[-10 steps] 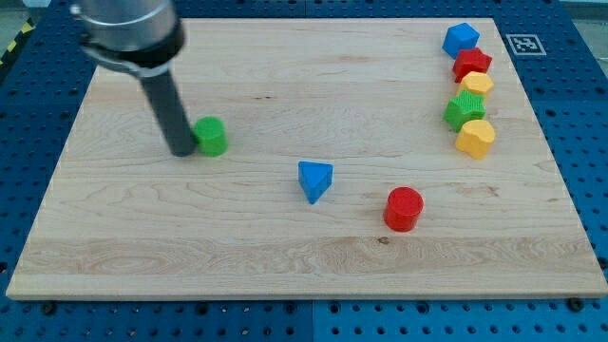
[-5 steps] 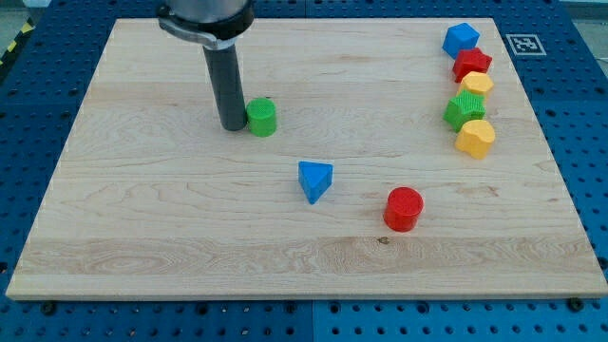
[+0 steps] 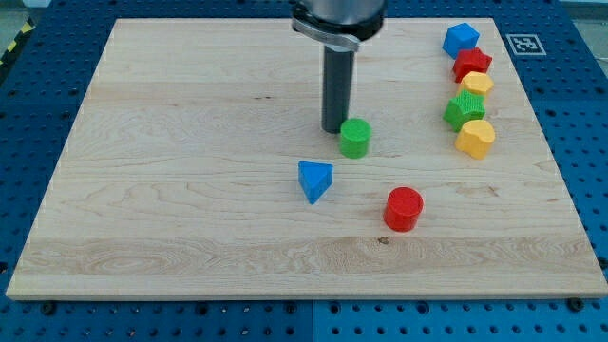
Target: Push the green circle to the bottom side of the yellow heart
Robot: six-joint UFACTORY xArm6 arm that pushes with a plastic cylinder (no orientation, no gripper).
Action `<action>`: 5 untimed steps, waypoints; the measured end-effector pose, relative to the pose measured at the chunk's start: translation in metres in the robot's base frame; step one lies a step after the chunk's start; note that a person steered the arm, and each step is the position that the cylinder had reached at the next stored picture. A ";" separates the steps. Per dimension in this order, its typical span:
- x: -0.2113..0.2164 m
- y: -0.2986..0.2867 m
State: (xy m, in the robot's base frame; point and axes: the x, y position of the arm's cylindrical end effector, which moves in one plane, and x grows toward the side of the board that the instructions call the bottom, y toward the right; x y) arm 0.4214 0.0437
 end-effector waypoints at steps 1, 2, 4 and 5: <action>0.018 0.014; 0.039 0.014; 0.058 0.015; 0.065 0.015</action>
State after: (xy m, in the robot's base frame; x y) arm 0.4860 0.0584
